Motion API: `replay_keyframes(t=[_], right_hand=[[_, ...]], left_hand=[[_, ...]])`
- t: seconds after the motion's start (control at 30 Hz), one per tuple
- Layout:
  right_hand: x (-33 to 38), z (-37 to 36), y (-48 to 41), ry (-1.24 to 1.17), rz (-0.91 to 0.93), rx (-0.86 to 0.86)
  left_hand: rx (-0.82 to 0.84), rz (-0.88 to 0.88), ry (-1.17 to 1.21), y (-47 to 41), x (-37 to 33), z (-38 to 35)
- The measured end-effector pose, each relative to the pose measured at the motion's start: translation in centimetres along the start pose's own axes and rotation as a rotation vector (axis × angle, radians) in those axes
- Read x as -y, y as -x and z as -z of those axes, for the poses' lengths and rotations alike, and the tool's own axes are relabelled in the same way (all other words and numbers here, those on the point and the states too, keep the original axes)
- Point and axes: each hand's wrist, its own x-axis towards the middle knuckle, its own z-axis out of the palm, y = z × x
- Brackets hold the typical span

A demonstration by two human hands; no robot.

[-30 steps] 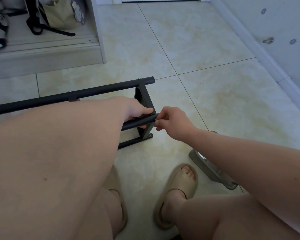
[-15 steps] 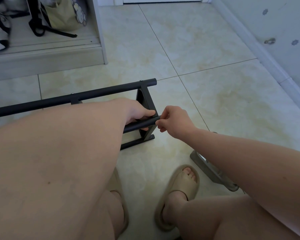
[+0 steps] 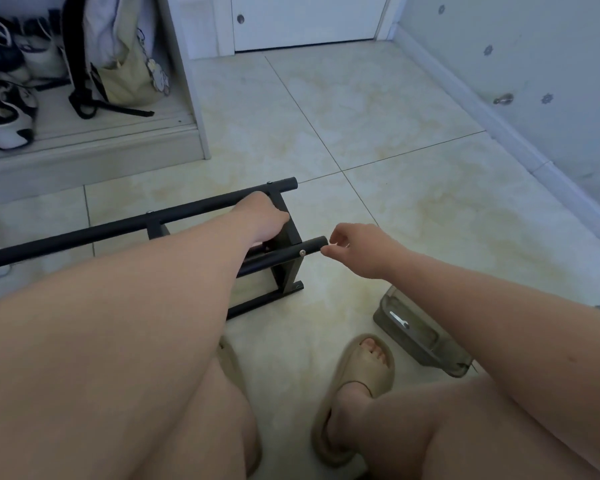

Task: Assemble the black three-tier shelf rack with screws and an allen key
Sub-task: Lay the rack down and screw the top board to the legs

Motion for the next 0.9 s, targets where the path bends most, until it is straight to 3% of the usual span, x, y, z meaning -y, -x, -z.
replay_keyframes(t=[0.2, 0.37, 0.43, 0.57, 0.67, 0.9], right_hand=[[-6.1, 0.0, 4.3, 0.279, -0.045, 0.021], [-11.7, 0.2, 5.7, 0.281, -0.211, 0.092], [-14.2, 0.1, 5.6, 0.278, -0.267, 0.135], [-19.0, -1.0, 4.3, 0.280, -0.356, 0.258], [-22.4, -2.6, 2.4, 0.311, -0.397, 0.333], [-27.9, -9.3, -2.9, 0.174, -0.365, 0.393]], left_hand=[[0.130, -0.102, 0.107, 3.1, -4.6, -4.1], [0.345, -0.152, 0.028, 4.1, -9.1, -10.1], [0.404, -0.196, -0.101, 3.6, -10.6, -12.6], [0.403, -0.339, -0.636, 0.9, -10.7, -17.4], [0.494, -0.371, -0.806, -1.6, -9.5, -21.2], [0.599, -0.257, -0.564, -6.8, -7.1, -29.0]])
